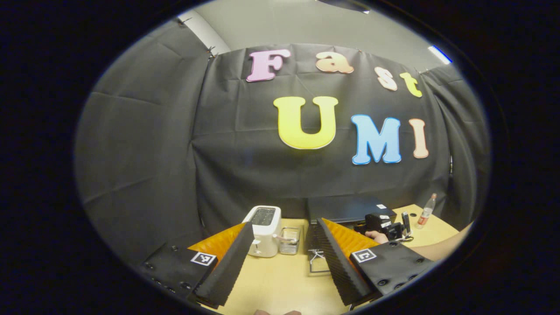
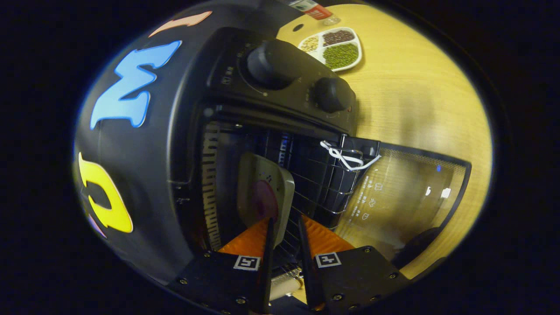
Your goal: Open the electric oven with the left hand, put the food in, and close the electric oven.
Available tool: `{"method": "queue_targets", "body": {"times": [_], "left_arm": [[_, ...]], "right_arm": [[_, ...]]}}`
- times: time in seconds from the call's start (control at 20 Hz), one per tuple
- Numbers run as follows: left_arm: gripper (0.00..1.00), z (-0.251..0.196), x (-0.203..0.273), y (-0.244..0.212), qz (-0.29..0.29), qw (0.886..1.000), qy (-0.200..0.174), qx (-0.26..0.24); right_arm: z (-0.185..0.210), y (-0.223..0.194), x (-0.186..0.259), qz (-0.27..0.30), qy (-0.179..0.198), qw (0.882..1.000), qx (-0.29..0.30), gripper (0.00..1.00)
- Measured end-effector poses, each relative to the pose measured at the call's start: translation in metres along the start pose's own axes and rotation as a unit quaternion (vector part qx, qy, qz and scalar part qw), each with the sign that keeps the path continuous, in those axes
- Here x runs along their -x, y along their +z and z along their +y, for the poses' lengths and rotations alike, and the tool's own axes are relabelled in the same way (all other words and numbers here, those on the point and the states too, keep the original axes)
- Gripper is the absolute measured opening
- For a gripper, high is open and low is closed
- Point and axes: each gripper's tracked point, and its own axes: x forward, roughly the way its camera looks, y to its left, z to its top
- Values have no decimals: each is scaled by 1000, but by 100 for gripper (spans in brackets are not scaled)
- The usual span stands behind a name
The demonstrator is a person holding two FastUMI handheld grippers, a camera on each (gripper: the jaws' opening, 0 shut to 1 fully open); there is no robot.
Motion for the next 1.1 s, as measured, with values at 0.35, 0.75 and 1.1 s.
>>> {"method": "queue_targets", "body": {"times": [0.35,0.75,1.1], "left_arm": [[94,-60,-15,2,-12,998,-61,5],[100,-145,-28,20,-27,994,-110,-7],[100,-206,-15,53,-54,992,-114,-4]], "right_arm": [[-14,28,100,26,26,984,172,41],[15,99,235,-59,89,891,441,41],[113,173,385,-245,184,758,576,40]]}}
